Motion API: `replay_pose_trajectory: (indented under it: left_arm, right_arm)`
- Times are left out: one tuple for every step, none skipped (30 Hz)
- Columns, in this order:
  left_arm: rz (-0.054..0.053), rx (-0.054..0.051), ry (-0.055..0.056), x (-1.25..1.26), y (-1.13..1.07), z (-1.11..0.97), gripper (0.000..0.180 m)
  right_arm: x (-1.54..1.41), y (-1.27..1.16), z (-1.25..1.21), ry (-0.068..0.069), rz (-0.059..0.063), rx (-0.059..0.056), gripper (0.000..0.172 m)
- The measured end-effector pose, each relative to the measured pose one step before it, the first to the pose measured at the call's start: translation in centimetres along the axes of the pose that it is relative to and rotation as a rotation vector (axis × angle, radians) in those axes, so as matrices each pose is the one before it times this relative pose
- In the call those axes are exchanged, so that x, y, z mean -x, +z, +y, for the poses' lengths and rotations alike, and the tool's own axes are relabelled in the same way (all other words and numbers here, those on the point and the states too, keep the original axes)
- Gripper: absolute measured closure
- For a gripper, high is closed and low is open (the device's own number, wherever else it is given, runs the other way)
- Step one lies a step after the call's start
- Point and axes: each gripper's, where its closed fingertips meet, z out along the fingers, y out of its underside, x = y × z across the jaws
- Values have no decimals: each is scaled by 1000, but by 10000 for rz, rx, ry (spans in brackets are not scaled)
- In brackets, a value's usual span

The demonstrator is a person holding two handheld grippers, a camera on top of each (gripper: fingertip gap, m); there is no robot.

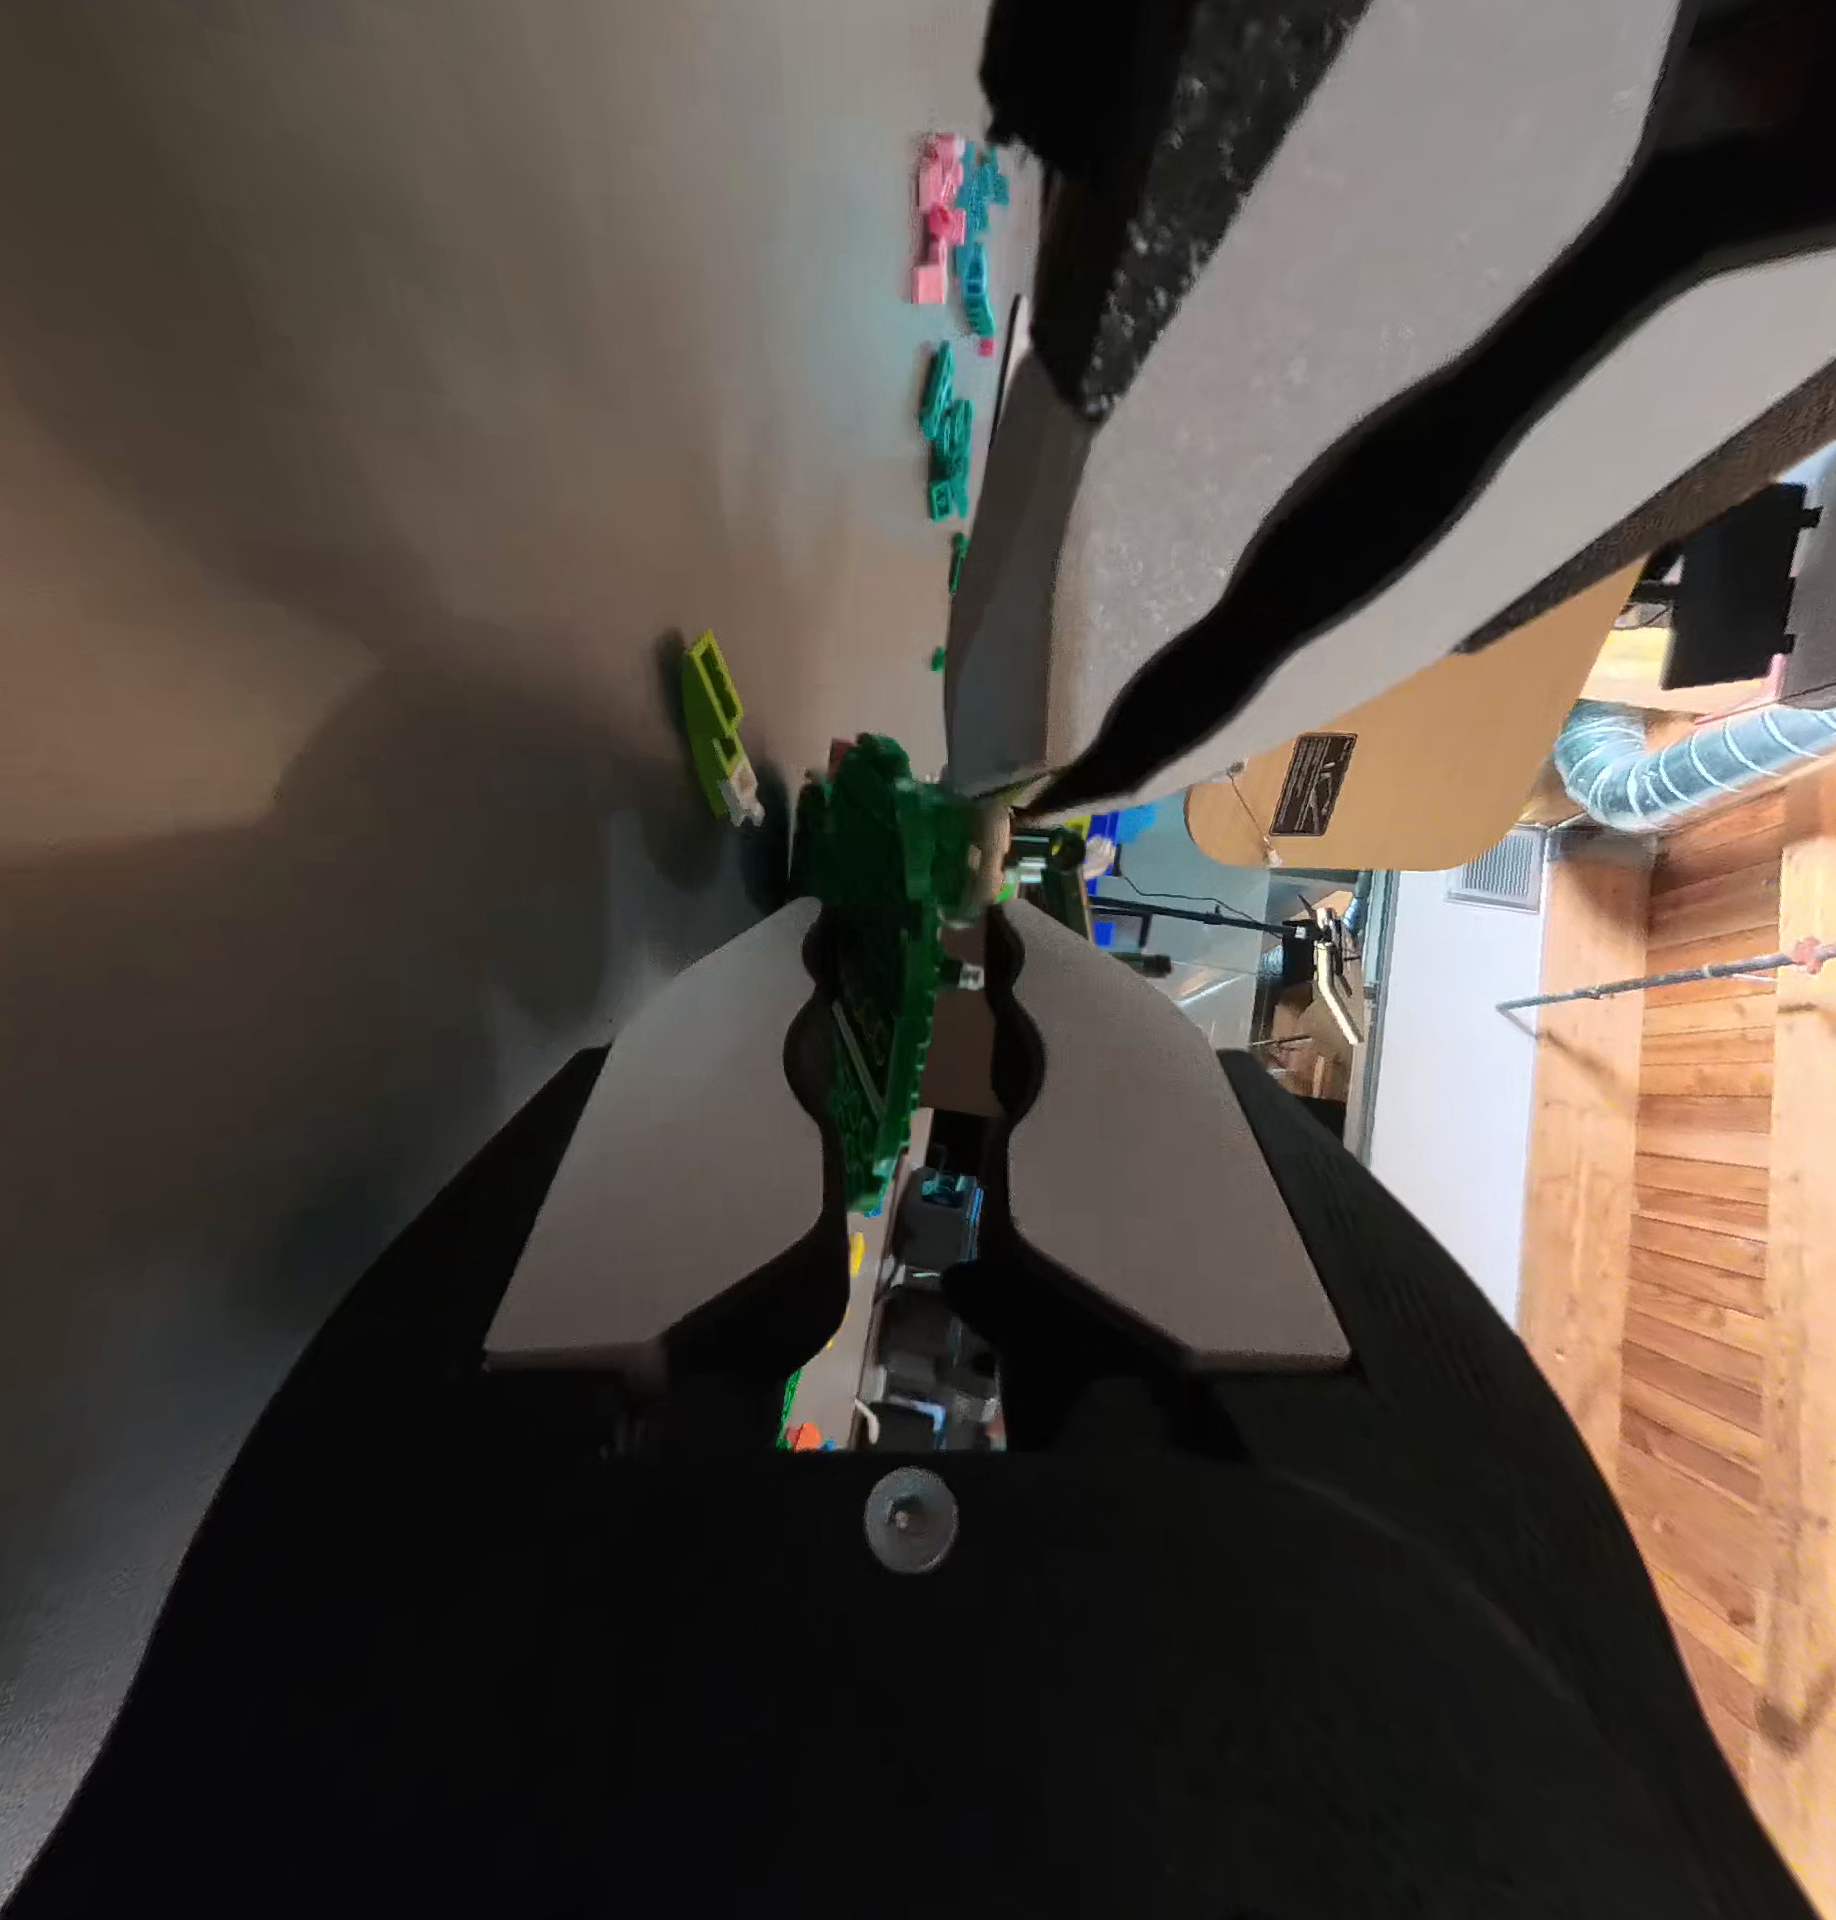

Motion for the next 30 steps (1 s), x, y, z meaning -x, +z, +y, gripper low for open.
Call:
replay_pose_trajectory:
  left_arm:
    - [-37,15,23,29,29,27,174]
    - [-35,-101,6,0,19,-134,175]
    - [-14,-102,-40,-41,17,-122,175]
    - [-16,-47,-29,-11,19,-19,175]
    - [-68,-60,-14,46,-18,-43,175]
    - [-94,-49,35,98,-45,-82,175]
    - [-157,-65,61,241,-98,-166,174]
    - [-96,-30,48,229,-125,-147,174]
    - [-23,-12,19,160,-102,-82,174]
    - [-34,-30,4,127,-106,-37,174]
    - [-58,-68,-24,119,-105,-28,175]
    - [-14,-114,-134,112,-135,-73,175]
    - [8,-148,-166,133,-167,-104,174]
    - [-62,-162,-120,219,-162,-168,175]
    - [-141,-147,-51,278,-131,-235,175]
    - [-158,-171,-58,285,-153,-339,174]
    - [-68,-184,-126,258,-176,-328,174]
    - [-7,-180,-136,155,-175,-281,174]
    - [-49,-137,-102,147,-98,-202,175]
    - [46,-76,-155,17,-1,-48,175]
    - [96,-91,-209,-24,22,-2,175]
    - [46,-144,-159,-12,-2,-49,175]
    - [70,-129,-170,-13,-40,-93,175]
    - [61,-73,-20,-33,-61,-92,175]
    - [7,-47,24,22,-59,-138,175]
    - [-10,-29,91,-10,-45,-180,175]
    - [11,-20,36,-3,-57,-164,175]
    - [60,-25,-45,-32,-29,-79,175]
    - [74,-89,-113,-43,-40,-24,175]
    - [86,-119,-195,-37,-29,-24,175]
  right_arm:
    - [-16,27,-6,61,-17,23,146]
    - [-5,44,-15,144,-47,-27,145]
    - [18,12,12,124,-62,-27,145]
    - [-9,0,65,144,-54,-5,147]
    - [-122,-21,115,314,-7,11,148]
    - [-258,-33,155,371,48,15,152]
    - [-326,-60,113,205,100,-14,153]
    - [-309,-50,22,95,140,-36,153]
    - [-228,-19,-14,53,121,-10,153]
    - [-168,5,-35,22,88,18,153]
    - [-169,2,-44,33,72,21,153]
    - [-179,-11,-68,61,68,-11,153]
    - [-202,-30,-91,116,73,-31,153]
    - [-281,-39,-51,187,93,-5,153]
    - [-313,-64,-15,276,74,36,153]
    - [-347,-119,-30,282,48,39,153]
    - [-330,-127,-76,207,97,-20,153]
    - [-283,-102,-106,71,125,-59,153]
    - [-203,-47,-40,22,82,-15,153]
    - [-22,8,18,5,-17,-6,153]
    - [33,25,21,-11,-10,-24,153]
    - [-39,-33,9,-54,38,-19,153]
    - [-47,-70,-17,-22,34,-36,153]
    - [-39,-94,-41,77,13,-55,153]
    - [-70,-120,-23,93,22,-47,153]
    - [-92,-128,-21,70,33,-57,154]
    - [-81,-112,-22,42,30,-58,154]
    - [-6,-70,-13,29,7,-22,154]
    - [17,-37,-23,-7,1,-22,154]
    - [12,-23,-25,-14,9,-21,154]
